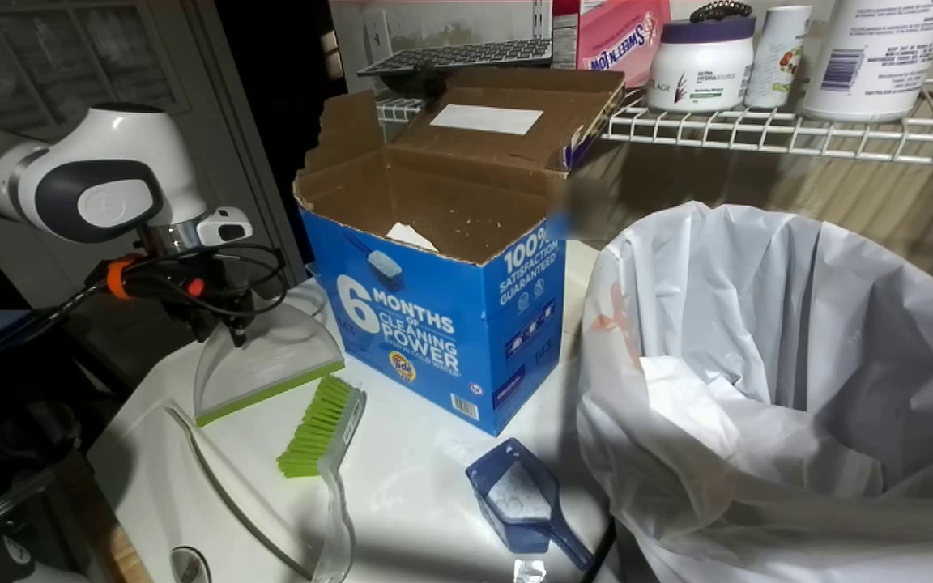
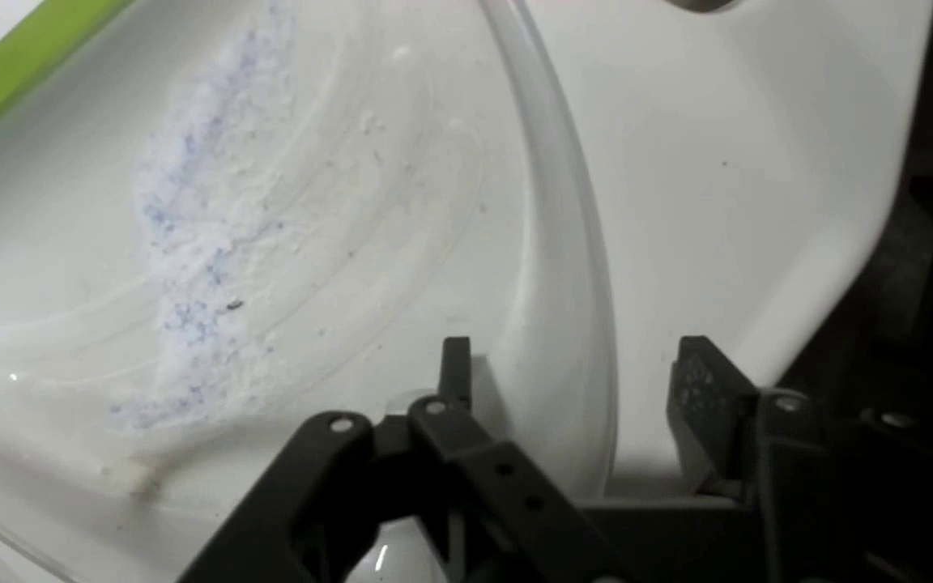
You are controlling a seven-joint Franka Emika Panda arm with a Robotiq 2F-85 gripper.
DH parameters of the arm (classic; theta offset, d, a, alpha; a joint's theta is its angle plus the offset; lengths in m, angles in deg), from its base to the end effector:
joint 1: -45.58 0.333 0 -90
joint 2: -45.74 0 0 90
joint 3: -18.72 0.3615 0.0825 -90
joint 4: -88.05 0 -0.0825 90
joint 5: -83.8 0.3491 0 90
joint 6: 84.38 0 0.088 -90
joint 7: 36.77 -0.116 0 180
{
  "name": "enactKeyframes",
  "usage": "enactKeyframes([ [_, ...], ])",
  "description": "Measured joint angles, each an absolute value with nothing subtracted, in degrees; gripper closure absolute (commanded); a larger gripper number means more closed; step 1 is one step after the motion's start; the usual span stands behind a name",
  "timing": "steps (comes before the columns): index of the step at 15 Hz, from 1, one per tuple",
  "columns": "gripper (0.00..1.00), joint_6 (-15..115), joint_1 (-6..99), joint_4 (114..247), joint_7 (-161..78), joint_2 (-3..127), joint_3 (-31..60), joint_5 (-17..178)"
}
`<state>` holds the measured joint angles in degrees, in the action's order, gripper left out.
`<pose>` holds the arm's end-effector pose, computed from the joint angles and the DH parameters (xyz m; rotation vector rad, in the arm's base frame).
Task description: Hang the dust pan on the hook
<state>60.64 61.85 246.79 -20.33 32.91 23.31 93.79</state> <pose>0.3278 0.1233 0.3433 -2.9640 -0.7650 0.0275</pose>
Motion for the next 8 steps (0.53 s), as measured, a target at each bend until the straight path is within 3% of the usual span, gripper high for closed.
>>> enactKeyframes([
  [5,0.96,60.99,60.20,246.75,-23.72,33.51,24.37,91.48],
  [8,1.00,60.95,59.19,246.64,-26.67,33.29,25.11,88.86],
])
